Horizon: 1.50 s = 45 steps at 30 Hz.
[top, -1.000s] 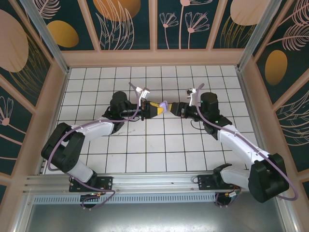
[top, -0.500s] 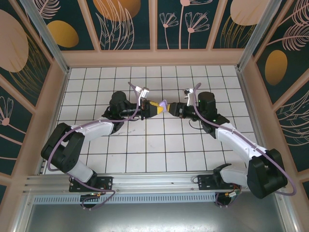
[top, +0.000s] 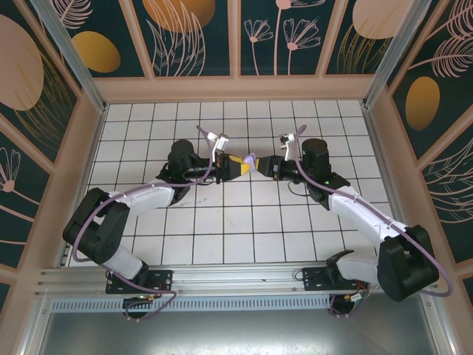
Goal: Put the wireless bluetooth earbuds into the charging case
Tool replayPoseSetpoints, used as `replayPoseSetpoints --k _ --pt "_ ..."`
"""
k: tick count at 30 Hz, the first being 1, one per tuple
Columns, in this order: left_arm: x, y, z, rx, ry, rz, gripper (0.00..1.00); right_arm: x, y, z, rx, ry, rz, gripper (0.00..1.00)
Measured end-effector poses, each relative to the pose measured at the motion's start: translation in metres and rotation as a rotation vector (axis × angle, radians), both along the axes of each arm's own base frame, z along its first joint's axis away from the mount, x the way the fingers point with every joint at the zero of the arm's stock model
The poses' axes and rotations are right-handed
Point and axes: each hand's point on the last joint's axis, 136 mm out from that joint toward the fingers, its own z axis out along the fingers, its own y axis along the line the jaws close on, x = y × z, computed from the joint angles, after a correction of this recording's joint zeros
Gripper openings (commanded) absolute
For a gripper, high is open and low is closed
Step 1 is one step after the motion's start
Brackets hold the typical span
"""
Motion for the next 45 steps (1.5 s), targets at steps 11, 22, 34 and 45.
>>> replayPoseSetpoints --k 11,22,34,45 --pt "0.0004 -0.0007 0.0006 -0.002 0.007 0.005 0.00 -0.0037 0.0050 0.0060 0.015 -0.010 0.035 0.00" --pt "0.0005 -0.0006 0.0005 -0.003 0.012 0.006 0.00 -0.0034 0.0048 0.0060 0.012 -0.012 0.034 0.00" --pt "-0.0002 -0.0012 0.0007 -0.003 0.011 0.003 0.00 -0.0038 0.0025 0.0061 0.000 -0.024 0.032 0.00" --pt "-0.0049 -0.0030 0.0051 -0.017 -0.003 -0.019 0.00 -0.0050 -0.0013 0.0102 -0.006 -0.041 0.029 0.26"
